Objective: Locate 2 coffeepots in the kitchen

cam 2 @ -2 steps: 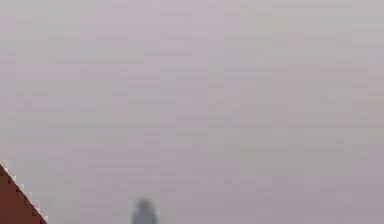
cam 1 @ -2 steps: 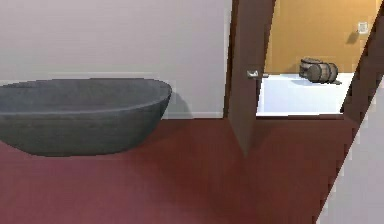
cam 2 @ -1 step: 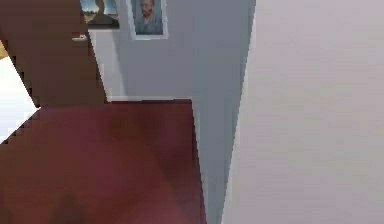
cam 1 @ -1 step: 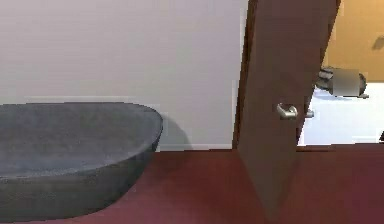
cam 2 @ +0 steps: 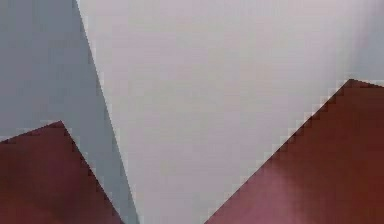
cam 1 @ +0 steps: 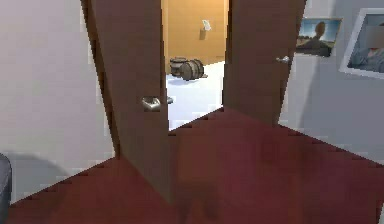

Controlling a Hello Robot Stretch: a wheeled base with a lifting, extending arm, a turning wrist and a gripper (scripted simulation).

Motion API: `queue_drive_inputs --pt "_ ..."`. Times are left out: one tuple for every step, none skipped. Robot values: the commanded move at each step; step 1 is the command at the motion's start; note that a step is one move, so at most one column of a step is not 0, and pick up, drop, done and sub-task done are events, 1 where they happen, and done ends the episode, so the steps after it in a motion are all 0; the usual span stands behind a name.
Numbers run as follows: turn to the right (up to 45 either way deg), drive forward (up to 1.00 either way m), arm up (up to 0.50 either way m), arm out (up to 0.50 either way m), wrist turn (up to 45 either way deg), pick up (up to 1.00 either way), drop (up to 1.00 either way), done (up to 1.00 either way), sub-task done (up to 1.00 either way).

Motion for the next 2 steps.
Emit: queue_drive_inputs --pt "0.0 0.35 0.0 0.0 0.0 0.0 0.0 0.0 0.0" --pt "27.0 0.0 0.0 0.0 0.0 0.0 0.0 0.0 0.0"
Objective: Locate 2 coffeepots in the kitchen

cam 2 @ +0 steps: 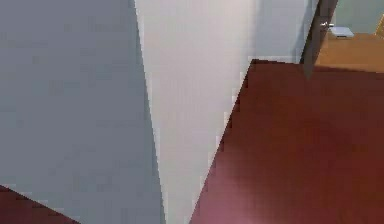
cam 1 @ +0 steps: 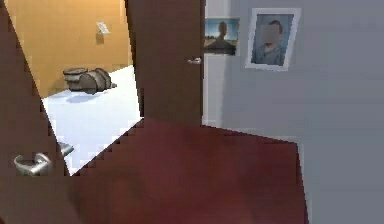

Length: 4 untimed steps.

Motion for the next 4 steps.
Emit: queue_drive_inputs --pt "0.0 0.85 0.0 0.0 0.0 0.0 0.0 0.0 0.0" --pt "-36.0 0.0 0.0 0.0 0.0 0.0 0.0 0.0 0.0" --pt "0.0 0.25 0.0 0.0 0.0 0.0 0.0 0.0 0.0" --pt "45.0 0.0 0.0 0.0 0.0 0.0 0.0 0.0 0.0"
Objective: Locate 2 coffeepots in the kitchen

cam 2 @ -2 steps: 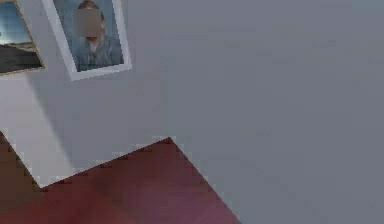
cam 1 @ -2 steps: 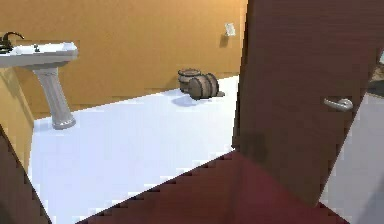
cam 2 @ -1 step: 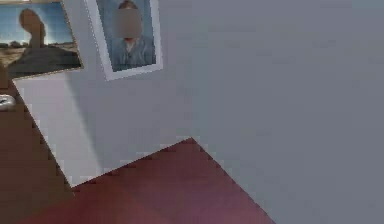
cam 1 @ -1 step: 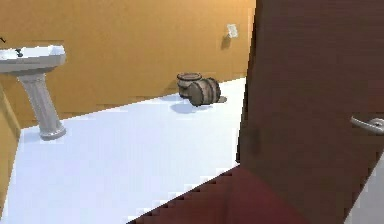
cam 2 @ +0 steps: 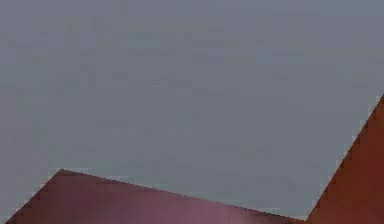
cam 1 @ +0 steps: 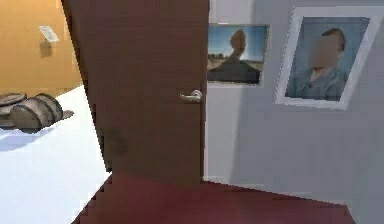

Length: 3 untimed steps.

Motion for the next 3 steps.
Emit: queue_drive_inputs --pt "45.0 0.0 0.0 0.0 0.0 0.0 0.0 0.0 0.0" --pt "15.0 0.0 0.0 0.0 0.0 0.0 0.0 0.0 0.0" --pt "0.0 0.25 0.0 0.0 0.0 0.0 0.0 0.0 0.0"
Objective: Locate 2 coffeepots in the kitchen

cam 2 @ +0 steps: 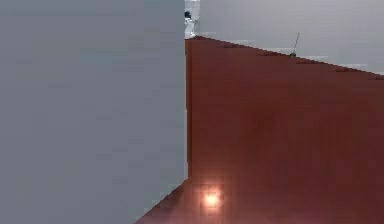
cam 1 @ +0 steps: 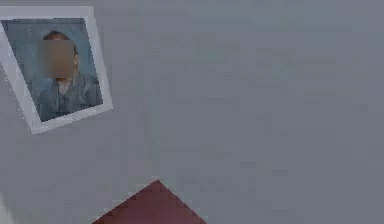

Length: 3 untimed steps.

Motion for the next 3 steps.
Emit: queue_drive_inputs --pt "-45.0 0.0 0.0 0.0 0.0 0.0 0.0 0.0 0.0" --pt "-45.0 0.0 0.0 0.0 0.0 0.0 0.0 0.0 0.0" --pt "-24.0 0.0 0.0 0.0 0.0 0.0 0.0 0.0 0.0"
